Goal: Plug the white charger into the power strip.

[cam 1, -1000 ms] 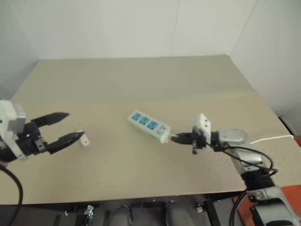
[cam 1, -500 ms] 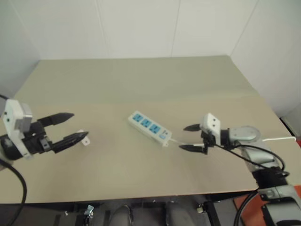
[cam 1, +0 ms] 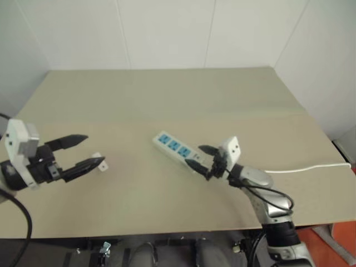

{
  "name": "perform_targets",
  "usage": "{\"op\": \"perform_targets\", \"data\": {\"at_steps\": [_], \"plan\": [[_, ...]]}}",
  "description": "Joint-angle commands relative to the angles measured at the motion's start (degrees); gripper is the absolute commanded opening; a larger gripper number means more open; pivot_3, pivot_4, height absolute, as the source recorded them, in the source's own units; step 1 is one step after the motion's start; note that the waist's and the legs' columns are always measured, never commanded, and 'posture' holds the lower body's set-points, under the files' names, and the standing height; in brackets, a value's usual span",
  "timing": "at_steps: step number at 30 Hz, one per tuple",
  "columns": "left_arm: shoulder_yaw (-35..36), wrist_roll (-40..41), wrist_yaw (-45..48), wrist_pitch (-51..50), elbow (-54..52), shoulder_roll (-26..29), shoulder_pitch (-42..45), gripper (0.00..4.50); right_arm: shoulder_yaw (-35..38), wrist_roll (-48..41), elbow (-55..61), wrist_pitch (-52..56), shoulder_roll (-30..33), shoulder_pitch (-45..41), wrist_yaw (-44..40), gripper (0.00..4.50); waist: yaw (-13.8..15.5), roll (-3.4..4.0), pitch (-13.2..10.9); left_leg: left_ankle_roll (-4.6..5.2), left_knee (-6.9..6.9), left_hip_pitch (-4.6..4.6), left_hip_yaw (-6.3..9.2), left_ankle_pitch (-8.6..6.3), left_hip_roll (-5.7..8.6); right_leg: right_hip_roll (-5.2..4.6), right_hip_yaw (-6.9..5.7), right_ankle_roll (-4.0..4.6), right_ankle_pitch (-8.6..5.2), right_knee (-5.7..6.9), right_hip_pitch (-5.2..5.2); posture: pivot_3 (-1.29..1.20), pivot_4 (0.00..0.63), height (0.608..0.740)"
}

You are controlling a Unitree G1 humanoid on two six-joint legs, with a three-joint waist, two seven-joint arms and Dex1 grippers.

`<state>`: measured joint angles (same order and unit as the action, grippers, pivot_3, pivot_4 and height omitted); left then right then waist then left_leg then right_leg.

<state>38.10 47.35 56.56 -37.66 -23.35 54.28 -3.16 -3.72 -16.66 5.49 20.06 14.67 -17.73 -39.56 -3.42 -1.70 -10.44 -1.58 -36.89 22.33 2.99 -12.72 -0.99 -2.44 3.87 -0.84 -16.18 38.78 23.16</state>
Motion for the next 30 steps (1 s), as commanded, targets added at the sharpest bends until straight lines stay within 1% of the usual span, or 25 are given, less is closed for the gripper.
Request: {"op": "perform_targets", "data": {"at_steps": [1,6,15,30], "plan": [[1.62,0.8,0.01,0.24,-1.24,0.84,0.44,4.5,-0.58,0.95,0.07,-3.23,-0.52,-0.11,1.04,4.47,-0.02,0.0,0.0,0.0,0.0,0.0,-0.01,0.0,0.01,0.0,0.0,0.0,0.0,0.0,0.0,0.0,0.15,0.74],[1.79,0.65,0.37,0.33,-1.06,0.96,0.3,4.5,-1.68,1.21,-0.8,-4.84,-1.39,0.13,1.1,4.47,-0.09,0.0,0.0,0.0,0.01,0.0,-0.02,0.0,0.0,0.0,0.01,0.0,0.0,-0.01,0.0,0.0,0.15,0.74],[1.11,0.29,0.84,0.85,-0.25,0.89,0.86,4.5,-2.59,4.53,-11.92,-12.62,-1.8,-3.1,0.22,4.47,-0.35,-0.07,0.04,0.0,0.0,-0.05,-0.03,0.0,0.01,0.01,0.01,0.0,0.0,0.0,-0.04,0.0,0.15,0.74],[1.47,0.04,0.74,1.31,-0.36,0.5,0.58,4.5,-4.46,5.13,-19.95,-15.99,-4.61,-5.64,-1.58,4.47,-0.66,-0.09,0.06,0.0,0.01,-0.07,-0.03,0.0,-0.03,0.03,0.02,0.0,0.0,0.04,-0.02,0.0,0.15,0.74]]}}
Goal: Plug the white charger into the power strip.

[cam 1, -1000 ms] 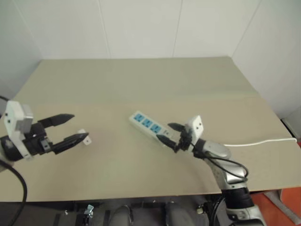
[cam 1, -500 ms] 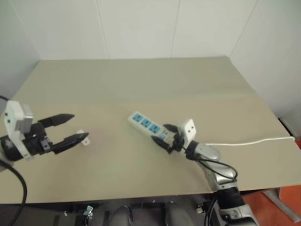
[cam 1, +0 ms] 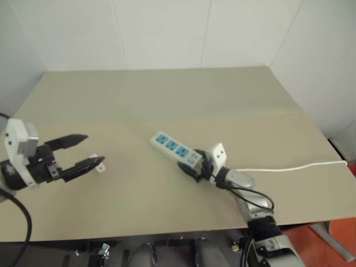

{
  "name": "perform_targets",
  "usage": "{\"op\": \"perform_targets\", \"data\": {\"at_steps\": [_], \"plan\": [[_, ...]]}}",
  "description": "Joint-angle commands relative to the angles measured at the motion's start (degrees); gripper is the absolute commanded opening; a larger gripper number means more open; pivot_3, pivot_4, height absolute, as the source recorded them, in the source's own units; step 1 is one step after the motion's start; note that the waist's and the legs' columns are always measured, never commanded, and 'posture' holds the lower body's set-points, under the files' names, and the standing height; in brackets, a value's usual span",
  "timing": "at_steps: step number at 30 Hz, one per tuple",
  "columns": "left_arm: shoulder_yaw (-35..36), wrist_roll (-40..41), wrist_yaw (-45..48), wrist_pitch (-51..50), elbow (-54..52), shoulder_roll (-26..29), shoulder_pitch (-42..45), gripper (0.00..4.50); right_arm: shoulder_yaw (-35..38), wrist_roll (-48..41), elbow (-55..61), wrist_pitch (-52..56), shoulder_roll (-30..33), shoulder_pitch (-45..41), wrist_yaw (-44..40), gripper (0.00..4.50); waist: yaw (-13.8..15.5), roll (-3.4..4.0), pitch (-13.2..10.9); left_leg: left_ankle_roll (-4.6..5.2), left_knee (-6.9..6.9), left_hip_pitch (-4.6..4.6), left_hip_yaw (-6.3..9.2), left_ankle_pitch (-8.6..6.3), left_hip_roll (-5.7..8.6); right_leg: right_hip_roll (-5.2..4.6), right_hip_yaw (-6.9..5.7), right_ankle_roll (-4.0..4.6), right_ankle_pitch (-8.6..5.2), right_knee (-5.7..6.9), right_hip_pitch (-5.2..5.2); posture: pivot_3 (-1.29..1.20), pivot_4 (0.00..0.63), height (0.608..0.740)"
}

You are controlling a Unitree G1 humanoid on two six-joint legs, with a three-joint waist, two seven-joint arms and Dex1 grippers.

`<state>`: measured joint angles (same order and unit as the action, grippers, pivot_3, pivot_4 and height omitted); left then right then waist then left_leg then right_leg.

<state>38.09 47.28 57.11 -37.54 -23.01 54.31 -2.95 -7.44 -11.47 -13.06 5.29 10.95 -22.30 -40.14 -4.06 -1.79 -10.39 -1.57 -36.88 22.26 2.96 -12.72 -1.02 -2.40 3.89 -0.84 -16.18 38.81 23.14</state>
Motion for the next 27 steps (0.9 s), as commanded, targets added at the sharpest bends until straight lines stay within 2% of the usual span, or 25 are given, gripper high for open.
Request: {"op": "perform_targets", "data": {"at_steps": [1,13,22,27], "plan": [[1.6,0.11,0.21,1.2,-0.77,0.47,0.28,4.5,-0.74,-0.06,-2.09,-1.19,-1.06,-1.31,-1.25,4.47,-0.08,-0.01,0.0,0.0,0.0,-0.02,0.0,0.0,-0.01,0.01,0.0,0.0,0.0,0.01,0.0,0.0,0.15,0.74],[3.65,0.21,-0.62,1.43,-2.05,-0.17,-1.36,4.5,-1.15,2.18,-7.7,-2.08,0.96,-2.56,-3.77,4.47,-0.01,-0.44,0.28,0.0,0.0,-0.22,-0.01,0.0,-0.04,0.05,0.03,0.0,0.0,0.05,-0.15,0.0,0.15,0.74],[3.69,0.14,-0.51,1.45,-1.67,0.22,-1.11,4.5,-0.83,1.38,-7.49,-0.85,1.59,-1.71,-4.78,4.47,0.1,-0.53,0.33,0.0,0.0,-0.42,0.02,0.0,-0.04,0.04,-0.02,0.0,-0.01,-0.03,-0.43,0.0,0.15,0.74],[3.02,0.05,-0.51,1.53,-1.1,0.46,-0.25,4.5,-1.08,1.15,-7.46,-0.08,1.07,-1.88,-4.75,3.44,0.12,-0.53,0.34,0.0,0.01,-0.47,0.03,-0.01,-0.03,0.03,-0.04,0.0,-0.01,-0.08,-0.51,0.0,0.15,0.74]]}}
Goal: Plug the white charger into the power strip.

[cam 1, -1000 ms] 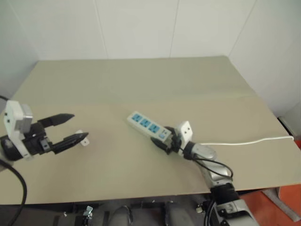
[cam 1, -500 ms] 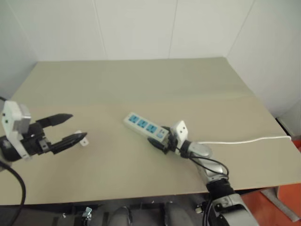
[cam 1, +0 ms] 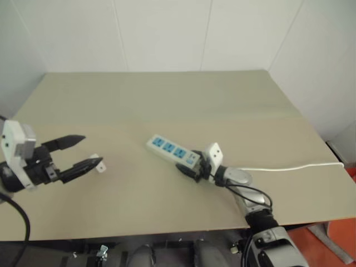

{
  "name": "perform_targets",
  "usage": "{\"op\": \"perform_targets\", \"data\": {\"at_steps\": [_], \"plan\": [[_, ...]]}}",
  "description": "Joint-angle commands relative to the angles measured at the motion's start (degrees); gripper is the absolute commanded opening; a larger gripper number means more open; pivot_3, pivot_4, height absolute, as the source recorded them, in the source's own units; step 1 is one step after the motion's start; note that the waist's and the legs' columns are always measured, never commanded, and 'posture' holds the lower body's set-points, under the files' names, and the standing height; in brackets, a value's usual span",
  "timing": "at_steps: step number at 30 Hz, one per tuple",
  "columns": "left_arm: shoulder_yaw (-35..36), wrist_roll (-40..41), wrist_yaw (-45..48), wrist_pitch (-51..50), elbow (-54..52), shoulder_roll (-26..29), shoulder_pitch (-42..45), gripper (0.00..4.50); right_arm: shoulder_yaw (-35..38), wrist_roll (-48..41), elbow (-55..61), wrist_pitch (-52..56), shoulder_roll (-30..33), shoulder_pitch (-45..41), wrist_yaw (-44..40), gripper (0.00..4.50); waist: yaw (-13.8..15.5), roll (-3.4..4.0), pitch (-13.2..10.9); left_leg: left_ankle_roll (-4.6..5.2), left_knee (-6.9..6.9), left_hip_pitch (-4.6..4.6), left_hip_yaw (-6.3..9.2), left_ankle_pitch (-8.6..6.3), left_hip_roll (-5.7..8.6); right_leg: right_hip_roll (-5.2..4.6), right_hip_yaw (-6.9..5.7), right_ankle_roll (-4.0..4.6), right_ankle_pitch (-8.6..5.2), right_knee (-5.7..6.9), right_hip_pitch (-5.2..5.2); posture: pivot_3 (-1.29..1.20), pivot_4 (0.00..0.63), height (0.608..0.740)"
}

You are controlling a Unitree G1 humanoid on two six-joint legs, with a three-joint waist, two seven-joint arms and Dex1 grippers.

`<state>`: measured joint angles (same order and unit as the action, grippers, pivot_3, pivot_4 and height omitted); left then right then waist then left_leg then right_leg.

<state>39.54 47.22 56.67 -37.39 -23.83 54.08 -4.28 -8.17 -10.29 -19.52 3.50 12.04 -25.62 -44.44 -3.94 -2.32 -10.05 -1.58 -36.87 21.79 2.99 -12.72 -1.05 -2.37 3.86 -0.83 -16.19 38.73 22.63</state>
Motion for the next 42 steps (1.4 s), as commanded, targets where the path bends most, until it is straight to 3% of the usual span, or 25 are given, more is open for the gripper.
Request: {"op": "perform_targets", "data": {"at_steps": [1,10,16,21,30,34,37,42], "plan": [[1.55,0.08,-0.04,1.39,-0.22,0.69,1.14,4.5,-0.38,0.0,-0.98,1.66,-0.02,1.46,-0.49,3.45,0.0,0.0,0.0,0.0,0.01,-0.03,0.0,0.0,0.0,0.0,0.0,0.0,0.0,0.0,-0.02,0.0,0.15,0.74],[1.28,-0.01,0.61,1.22,0.35,1.24,1.93,4.5,0.12,-1.18,-2.21,-4.72,1.07,-1.69,-6.04,3.45,0.0,0.01,-0.01,0.0,0.03,-0.06,0.0,0.0,0.0,0.0,-0.02,-0.01,-0.01,-0.08,-0.08,0.0,0.15,0.74],[0.52,-0.23,2.02,1.04,2.03,3.35,3.88,4.5,-0.66,-5.89,-1.91,-10.16,3.85,-5.18,-23.5,3.45,-0.15,0.05,-0.12,0.0,0.05,0.17,-0.01,0.0,0.0,0.0,-0.02,-0.01,0.0,-0.1,0.13,0.0,0.15,0.74],[0.72,-0.2,2.25,0.66,1.53,3.36,3.61,4.5,-2.25,-2.99,-10.49,-19.47,5.29,-8.57,-31.63,3.45,-0.12,0.05,-0.12,0.0,0.11,0.34,-0.02,0.0,-0.02,0.0,-0.01,-0.01,0.0,-0.1,0.37,0.0,0.15,0.74],[1.83,-0.78,4.59,0.43,1.64,5.12,1.84,4.5,-3.63,-0.13,-23.4,-25.98,3.43,-12.65,-35.26,3.45,-0.18,0.06,-0.14,0.0,0.12,0.41,-0.03,0.0,-0.02,-0.03,0.01,0.0,0.0,-0.04,0.48,0.0,0.15,0.74],[0.36,-4.44,11.08,3.19,5.8,10.69,2.22,4.5,-3.55,0.21,-25.22,-26.93,2.83,-13.46,-35.8,3.45,-0.3,0.06,-0.14,0.0,0.12,0.38,-0.04,0.0,-0.01,-0.02,0.01,0.0,0.0,-0.03,0.47,0.0,0.15,0.74],[-3.35,-11.14,18.93,10.03,11.56,18.13,3.13,4.5,-3.31,0.46,-26.31,-27.11,2.42,-14.1,-36.04,3.45,-0.32,0.07,-0.15,0.0,0.14,0.32,-0.07,0.0,-0.03,0.04,0.02,0.01,0.0,0.01,0.46,0.0,0.15,0.74],[-18.83,-21.91,32.02,30.95,25.27,30.86,15.28,4.5,-3.19,1.0,-27.34,-26.46,2.03,-15.09,-36.13,3.45,-0.18,0.12,-0.19,0.0,0.17,0.29,-0.11,0.0,-0.03,0.13,0.03,0.03,-0.01,-0.03,0.44,0.0,0.15,0.74]]}}
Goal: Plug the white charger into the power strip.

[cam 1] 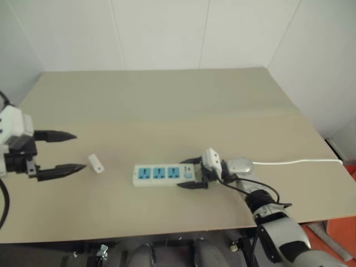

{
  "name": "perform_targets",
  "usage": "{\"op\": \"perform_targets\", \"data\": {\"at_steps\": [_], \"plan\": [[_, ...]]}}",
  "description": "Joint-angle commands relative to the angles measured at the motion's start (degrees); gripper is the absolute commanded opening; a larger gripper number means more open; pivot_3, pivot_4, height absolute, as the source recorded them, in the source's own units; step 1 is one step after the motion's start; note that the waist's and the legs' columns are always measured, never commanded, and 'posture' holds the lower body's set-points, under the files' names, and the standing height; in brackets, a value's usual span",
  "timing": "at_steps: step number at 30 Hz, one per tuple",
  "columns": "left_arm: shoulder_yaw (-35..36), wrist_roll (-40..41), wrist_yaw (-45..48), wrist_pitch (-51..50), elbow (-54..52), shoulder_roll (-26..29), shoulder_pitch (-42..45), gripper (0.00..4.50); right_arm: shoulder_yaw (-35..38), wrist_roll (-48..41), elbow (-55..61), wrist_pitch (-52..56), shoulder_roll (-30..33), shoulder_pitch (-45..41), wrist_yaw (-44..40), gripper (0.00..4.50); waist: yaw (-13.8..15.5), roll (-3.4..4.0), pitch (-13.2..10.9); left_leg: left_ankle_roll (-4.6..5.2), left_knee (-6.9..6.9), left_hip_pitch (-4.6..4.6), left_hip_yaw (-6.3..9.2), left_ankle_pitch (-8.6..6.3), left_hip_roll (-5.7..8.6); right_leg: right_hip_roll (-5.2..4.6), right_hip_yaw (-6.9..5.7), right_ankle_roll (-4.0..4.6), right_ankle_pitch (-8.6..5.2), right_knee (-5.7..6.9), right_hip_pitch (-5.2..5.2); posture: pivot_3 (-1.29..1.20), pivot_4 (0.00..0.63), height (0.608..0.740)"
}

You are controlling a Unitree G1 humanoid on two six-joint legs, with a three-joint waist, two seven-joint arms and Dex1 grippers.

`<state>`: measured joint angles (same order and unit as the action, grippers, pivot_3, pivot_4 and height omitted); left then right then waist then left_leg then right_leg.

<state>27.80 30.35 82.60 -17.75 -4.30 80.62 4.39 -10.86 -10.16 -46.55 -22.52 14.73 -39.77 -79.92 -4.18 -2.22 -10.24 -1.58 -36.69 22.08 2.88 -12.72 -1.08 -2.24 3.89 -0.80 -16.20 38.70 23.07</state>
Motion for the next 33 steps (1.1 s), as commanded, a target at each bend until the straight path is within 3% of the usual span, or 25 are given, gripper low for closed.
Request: {"op": "perform_targets", "data": {"at_steps": [1,4,8,13,21,33], "plan": [[-11.47,-6.92,8.01,16.01,7.96,5.36,10.84,4.5,-0.49,0.93,-0.4,-0.34,-0.74,-1.03,-0.59,3.45,-0.09,0.01,-0.01,0.0,0.0,0.01,0.0,0.0,0.01,0.0,0.0,0.0,0.0,0.0,-0.01,0.0,0.15,0.74],[-26.8,-13.19,9.9,29.25,13.53,6.35,24.49,4.5,-0.48,0.92,-0.2,0.46,-1.18,-1.13,-0.22,3.45,-0.08,0.03,-0.02,0.0,0.01,0.07,-0.03,0.0,-0.01,0.04,0.01,-0.01,0.0,-0.03,0.03,0.0,0.15,0.74],[-46.99,-25.9,9.9,45.72,25.81,-0.25,45.07,4.5,-0.6,1.1,0.63,1.39,-1.8,-0.8,0.48,3.45,0.23,0.04,-0.02,0.01,-0.06,0.1,-0.01,0.0,0.0,0.09,0.0,-0.01,-0.01,0.08,0.03,0.0,0.15,0.74],[-61.53,-36.32,9.9,61.07,45.83,-9.0,61.58,4.5,-0.22,0.89,2.81,3.23,-1.82,0.42,1.85,3.45,-0.07,0.01,-0.02,0.02,-0.21,0.19,0.03,0.01,0.0,0.12,0.02,-0.03,-0.01,0.2,0.11,0.0,0.15,0.74],[-66.91,-43.46,9.9,69.91,65.75,-21.09,72.08,4.5,-0.31,0.84,7.89,6.16,-0.53,3.49,3.44,3.45,0.24,0.0,-0.03,0.04,-0.27,0.3,0.09,0.0,0.05,0.06,-0.01,-0.16,-0.09,0.22,0.19,0.0,0.15,0.74],[-68.68,-47.27,9.9,78.35,72.57,-28.59,73.9,4.5,-0.43,0.75,11.42,8.7,-0.27,5.06,5.81,3.45,0.17,-0.02,-0.04,0.04,-0.3,0.32,0.14,0.0,0.09,0.01,-0.02,-0.19,-0.1,0.27,0.19,0.0,0.15,0.74]]}}
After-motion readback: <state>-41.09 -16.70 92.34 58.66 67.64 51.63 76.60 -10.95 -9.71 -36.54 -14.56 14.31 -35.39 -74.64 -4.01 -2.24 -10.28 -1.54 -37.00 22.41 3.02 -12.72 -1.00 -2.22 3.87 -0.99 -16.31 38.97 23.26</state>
